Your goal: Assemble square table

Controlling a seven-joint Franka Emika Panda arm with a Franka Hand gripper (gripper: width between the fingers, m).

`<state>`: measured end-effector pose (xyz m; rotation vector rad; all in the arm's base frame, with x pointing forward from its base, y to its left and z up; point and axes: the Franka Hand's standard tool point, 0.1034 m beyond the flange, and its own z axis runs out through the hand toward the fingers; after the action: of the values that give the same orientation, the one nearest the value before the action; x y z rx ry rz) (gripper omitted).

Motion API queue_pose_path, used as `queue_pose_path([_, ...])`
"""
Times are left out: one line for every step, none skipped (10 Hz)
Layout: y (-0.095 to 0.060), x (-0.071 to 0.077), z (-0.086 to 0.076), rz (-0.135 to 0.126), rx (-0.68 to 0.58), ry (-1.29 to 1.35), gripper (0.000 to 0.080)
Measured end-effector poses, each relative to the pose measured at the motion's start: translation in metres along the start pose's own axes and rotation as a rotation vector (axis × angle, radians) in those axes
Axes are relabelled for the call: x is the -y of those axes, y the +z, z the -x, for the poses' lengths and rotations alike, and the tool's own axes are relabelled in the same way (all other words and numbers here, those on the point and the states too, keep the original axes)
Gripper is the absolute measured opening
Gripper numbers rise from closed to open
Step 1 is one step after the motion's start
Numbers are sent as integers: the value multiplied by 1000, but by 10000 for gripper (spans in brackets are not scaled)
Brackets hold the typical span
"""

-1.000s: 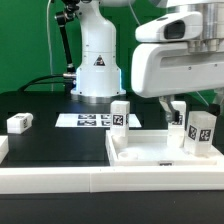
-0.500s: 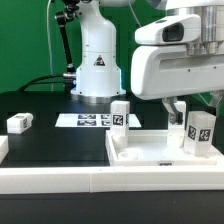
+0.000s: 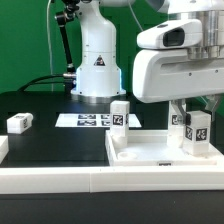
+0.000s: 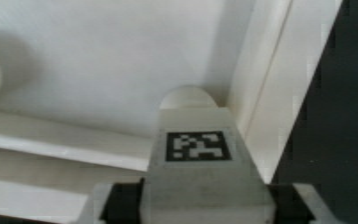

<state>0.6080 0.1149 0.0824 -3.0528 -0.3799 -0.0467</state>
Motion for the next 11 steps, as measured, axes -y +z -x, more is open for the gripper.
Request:
queue_pose_path([0, 0, 0, -1, 0, 15, 289])
queue_pose_path([0, 1, 0, -4, 0, 140, 289])
queue_pose_path([0, 1, 0, -4, 0, 211, 290])
queue_pose_path([0, 1, 0, -4, 1, 296, 290])
queue_pose_path([1, 2, 1, -4, 2, 391, 290])
queue_pose_path([1, 2, 1, -8, 0, 508, 290])
queue_pose_path([1, 3, 1, -8, 2, 616, 290])
queue_pose_path([2, 4, 1, -8, 0, 710, 290])
queue_pose_path([2, 5, 1, -10, -5, 797, 290])
queue_pose_path([2, 5, 1, -11, -4, 871, 290])
queue_pose_path([2, 5, 1, -16, -3, 964, 290])
